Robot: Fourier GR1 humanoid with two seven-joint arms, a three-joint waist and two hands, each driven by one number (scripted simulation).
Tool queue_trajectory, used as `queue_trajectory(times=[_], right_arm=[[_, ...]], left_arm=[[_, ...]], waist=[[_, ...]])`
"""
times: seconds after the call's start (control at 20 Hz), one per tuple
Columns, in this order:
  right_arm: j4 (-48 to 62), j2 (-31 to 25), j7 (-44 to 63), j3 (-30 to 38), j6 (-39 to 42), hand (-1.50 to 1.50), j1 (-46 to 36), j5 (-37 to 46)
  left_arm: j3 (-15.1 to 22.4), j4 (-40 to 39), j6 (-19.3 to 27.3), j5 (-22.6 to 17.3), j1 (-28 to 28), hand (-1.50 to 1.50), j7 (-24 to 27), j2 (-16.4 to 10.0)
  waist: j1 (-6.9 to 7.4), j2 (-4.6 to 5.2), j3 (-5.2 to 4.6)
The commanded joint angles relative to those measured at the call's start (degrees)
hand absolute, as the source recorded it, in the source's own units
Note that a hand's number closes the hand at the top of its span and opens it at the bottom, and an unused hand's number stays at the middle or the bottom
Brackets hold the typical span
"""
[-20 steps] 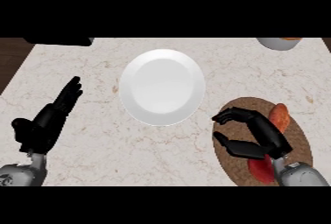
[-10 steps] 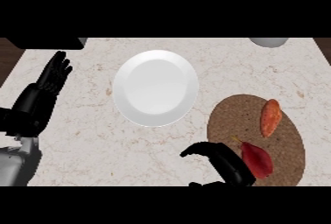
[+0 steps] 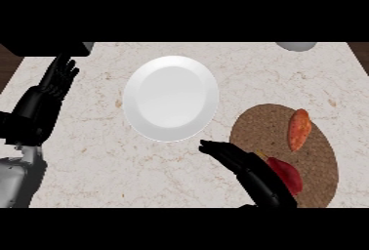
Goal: Pick the pear from the placemat and place it in the plate
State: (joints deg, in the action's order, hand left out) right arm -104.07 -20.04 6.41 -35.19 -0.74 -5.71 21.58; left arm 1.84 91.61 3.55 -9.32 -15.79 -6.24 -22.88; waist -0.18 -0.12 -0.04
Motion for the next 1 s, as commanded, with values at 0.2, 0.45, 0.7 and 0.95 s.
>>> queue_trajectory(times=[0.2,0.45,0.7,0.95], right_arm=[[-5.18,-8.72,25.33,2.18,17.7,-1.5,-13.28,5.38],[-6.49,-12.16,38.07,-0.59,33.98,-1.5,-17.65,1.73],[-4.99,-9.31,51.84,-0.89,47.05,-1.5,-21.13,-7.61],[-3.37,-6.87,56.13,-3.08,47.07,-1.5,-20.57,-7.21]], left_arm=[[-0.77,0.14,-2.52,-0.79,1.26,0.0,0.74,-1.16],[0.29,-0.32,-0.85,0.55,-0.39,0.0,0.51,0.73],[-0.77,0.28,-1.3,0.16,-0.95,0.0,-0.4,0.03],[-2.66,-3.71,-3.86,0.36,0.61,0.0,3.78,-0.86]], waist=[[1.16,-0.24,-0.29],[0.74,-0.12,-0.27],[0.71,-0.13,-0.18],[0.13,0.09,-0.08]])
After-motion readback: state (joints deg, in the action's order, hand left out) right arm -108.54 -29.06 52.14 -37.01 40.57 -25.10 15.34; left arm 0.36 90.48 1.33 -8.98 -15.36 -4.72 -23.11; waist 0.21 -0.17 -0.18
